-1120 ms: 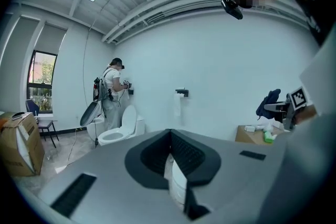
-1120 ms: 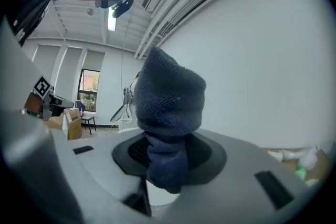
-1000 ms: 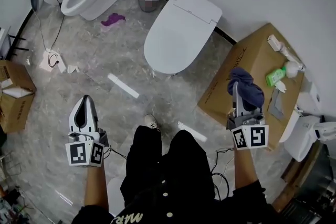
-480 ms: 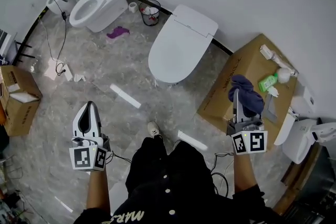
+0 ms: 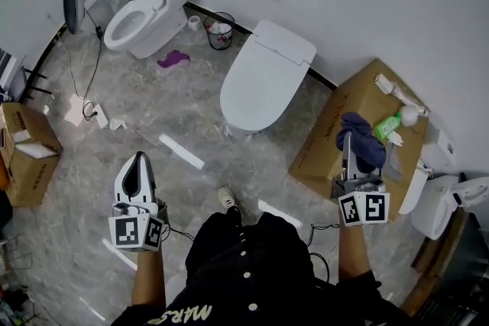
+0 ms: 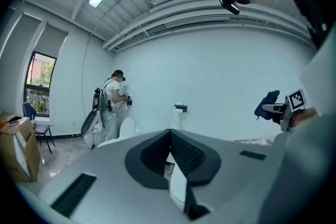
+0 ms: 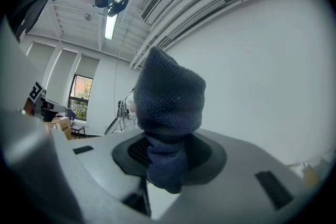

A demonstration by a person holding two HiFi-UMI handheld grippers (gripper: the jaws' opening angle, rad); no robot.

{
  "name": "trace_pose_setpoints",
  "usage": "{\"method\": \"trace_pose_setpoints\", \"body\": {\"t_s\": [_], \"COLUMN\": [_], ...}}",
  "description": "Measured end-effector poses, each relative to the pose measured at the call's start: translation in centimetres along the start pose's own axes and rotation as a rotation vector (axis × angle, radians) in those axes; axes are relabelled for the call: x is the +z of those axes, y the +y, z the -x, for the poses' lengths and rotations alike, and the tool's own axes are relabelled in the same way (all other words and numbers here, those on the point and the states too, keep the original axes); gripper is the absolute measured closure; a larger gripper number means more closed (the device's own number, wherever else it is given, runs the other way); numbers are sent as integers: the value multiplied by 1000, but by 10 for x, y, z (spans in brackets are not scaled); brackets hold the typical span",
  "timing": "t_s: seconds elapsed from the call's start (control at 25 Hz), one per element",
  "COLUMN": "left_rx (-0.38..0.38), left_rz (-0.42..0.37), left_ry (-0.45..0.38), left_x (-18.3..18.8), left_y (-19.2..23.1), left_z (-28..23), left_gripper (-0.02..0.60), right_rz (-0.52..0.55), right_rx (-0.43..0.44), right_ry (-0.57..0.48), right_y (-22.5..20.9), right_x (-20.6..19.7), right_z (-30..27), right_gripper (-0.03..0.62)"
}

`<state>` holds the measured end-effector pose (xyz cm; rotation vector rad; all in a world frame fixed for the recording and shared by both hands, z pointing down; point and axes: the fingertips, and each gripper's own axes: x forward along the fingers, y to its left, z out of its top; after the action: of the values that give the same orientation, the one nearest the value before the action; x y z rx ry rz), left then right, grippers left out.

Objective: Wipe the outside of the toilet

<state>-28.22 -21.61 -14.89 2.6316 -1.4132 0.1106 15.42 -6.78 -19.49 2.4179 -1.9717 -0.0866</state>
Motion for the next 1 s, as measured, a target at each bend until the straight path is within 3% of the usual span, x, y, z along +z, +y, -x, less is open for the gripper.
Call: {"method": "trace_pose_setpoints", "body": {"t_s": [0.6,1.0], "left_rx": [-20,13], "left_rz": [10,5], "left_ry": [-60,-92], "left_x": [22,27], "left_y": [25,7], "left_z": [-10,-12], "left_gripper": [571,571], "right_rz": [-13,0], "right_rx": [-11,-7], "right_ry": [-22,-22], "right_y": [19,-13], "right_x": [15,17], "right_z": [-8,-3], "right_gripper": [471,471]}}
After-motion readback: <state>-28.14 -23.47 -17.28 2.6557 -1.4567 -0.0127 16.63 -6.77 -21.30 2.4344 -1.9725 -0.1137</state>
